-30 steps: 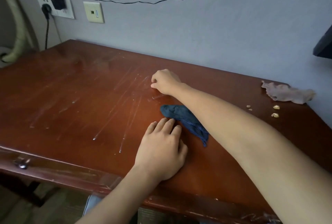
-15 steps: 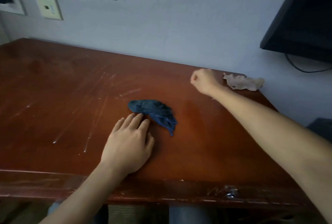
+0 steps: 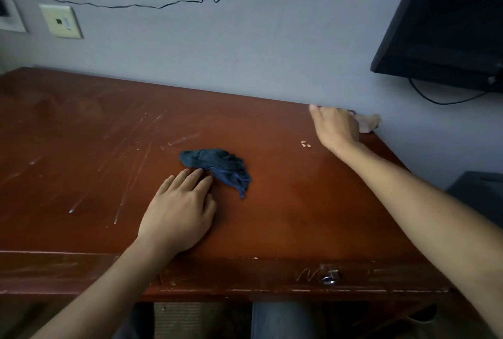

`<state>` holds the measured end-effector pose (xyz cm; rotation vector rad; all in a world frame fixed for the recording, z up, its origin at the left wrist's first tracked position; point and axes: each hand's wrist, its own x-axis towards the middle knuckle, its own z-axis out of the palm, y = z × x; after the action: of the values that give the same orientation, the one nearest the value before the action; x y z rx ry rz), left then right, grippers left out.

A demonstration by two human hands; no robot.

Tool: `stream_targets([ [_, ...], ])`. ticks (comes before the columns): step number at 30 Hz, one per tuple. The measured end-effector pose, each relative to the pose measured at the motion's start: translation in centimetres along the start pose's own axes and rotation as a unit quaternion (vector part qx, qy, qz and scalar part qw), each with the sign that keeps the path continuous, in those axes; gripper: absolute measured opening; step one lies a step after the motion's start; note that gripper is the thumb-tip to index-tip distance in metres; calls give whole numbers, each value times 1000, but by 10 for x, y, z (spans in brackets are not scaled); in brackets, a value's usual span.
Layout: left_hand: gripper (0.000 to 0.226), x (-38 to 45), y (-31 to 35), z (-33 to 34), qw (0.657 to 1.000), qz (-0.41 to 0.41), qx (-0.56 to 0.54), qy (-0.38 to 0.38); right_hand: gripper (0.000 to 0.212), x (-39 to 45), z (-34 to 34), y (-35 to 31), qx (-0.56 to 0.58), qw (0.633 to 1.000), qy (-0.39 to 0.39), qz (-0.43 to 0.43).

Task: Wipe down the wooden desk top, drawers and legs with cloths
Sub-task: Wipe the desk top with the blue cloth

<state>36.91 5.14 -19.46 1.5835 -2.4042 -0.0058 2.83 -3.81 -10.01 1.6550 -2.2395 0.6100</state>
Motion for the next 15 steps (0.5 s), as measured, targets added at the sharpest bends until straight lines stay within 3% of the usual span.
stream_targets([
  [1,82,0,1,0,1000,-1,-2,1,55,-9,-7,-16,3,999,-11,-30],
  [3,75,-2,2,-2,1000,-5,-12,13,37,-29,-11,-53,63,987,-68,-132],
  [4,68,-2,2,-4,999,-11,-17,24,17,-40,-8,-74,131,968,-126,-175],
  [5,60,-3,2,-4,999,-18,-20,37,17,-52,-3,-95,179,940,-185,-222],
  [7,47,-5,-3,-6,998,-28,-21,60,49,-74,19,-133,206,890,-261,-311],
  [9,43,-9,-11,-9,998,-23,-19,58,51,-89,46,-155,195,880,-256,-350],
  [15,50,-6,-29,-12,999,25,9,35,35,-64,84,-151,210,895,-196,-340],
])
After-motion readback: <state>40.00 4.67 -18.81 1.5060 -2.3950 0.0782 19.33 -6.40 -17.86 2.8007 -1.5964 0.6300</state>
